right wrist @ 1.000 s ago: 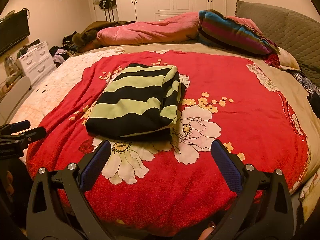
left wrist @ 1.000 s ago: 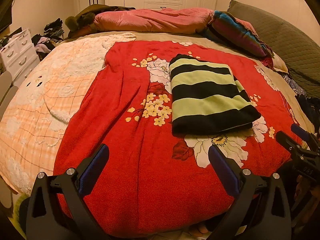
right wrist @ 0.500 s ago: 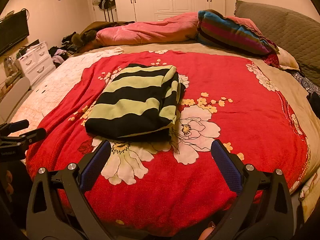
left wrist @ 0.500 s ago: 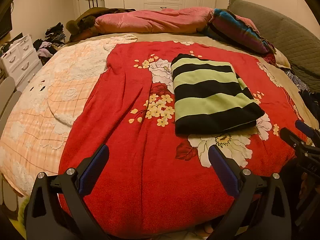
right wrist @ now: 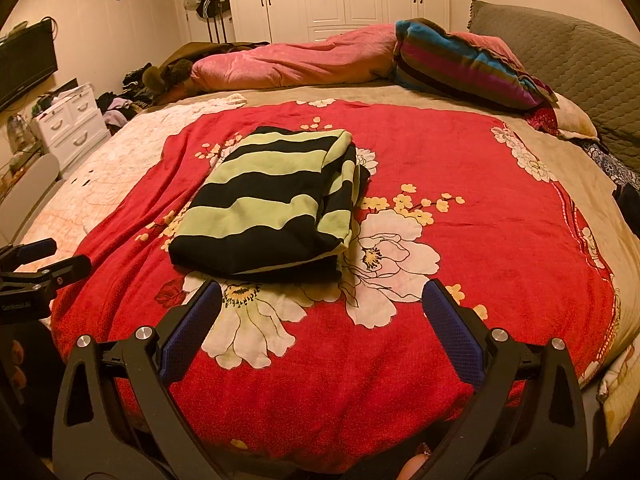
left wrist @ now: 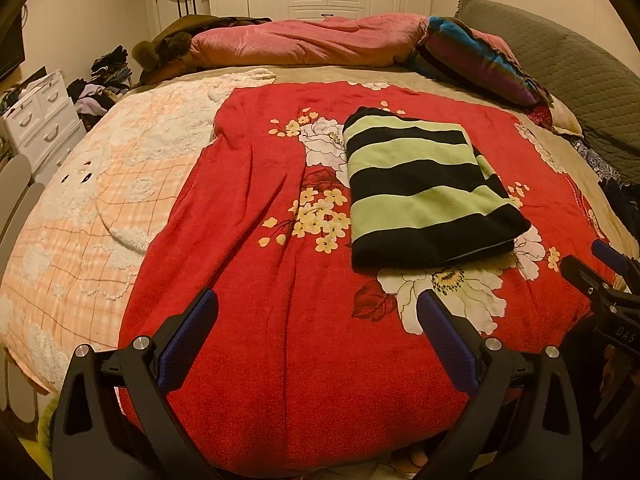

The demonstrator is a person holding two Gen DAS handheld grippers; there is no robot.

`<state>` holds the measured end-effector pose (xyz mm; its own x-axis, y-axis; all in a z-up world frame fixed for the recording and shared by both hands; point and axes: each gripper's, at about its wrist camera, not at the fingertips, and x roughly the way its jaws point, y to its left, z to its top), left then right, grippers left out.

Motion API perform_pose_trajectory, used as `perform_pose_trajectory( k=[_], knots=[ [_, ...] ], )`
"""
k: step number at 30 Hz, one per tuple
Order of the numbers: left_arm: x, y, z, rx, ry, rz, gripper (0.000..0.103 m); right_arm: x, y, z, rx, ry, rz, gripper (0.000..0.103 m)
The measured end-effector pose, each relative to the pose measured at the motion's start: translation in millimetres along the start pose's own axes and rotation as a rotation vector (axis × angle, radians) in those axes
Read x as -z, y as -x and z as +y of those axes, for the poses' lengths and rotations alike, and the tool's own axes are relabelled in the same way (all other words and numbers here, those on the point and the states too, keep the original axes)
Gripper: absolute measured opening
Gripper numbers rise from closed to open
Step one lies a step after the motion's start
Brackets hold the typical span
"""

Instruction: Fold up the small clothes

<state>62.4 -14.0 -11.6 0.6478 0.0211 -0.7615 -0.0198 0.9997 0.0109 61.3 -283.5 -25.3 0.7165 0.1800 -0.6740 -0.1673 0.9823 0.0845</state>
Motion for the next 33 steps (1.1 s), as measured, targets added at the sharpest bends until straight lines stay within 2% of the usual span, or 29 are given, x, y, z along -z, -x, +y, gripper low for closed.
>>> perform_pose_trajectory(
  k=[15,21,33],
  knots=[
    [-1,-3,1,-0.005,0.01,0.011,0.099,3,-2,-4,0.026,0.005,0.01,0.095],
    [-1,-9,3,-0.005,0.029,0.04,0.099,3,-4,-4,0.032,0.006,0.014,0.095],
    [-3,-20,7,-0.073,0.037,0.068,0.099,0,-13,-11,0.049,-0.019,0.025,0.095]
  ],
)
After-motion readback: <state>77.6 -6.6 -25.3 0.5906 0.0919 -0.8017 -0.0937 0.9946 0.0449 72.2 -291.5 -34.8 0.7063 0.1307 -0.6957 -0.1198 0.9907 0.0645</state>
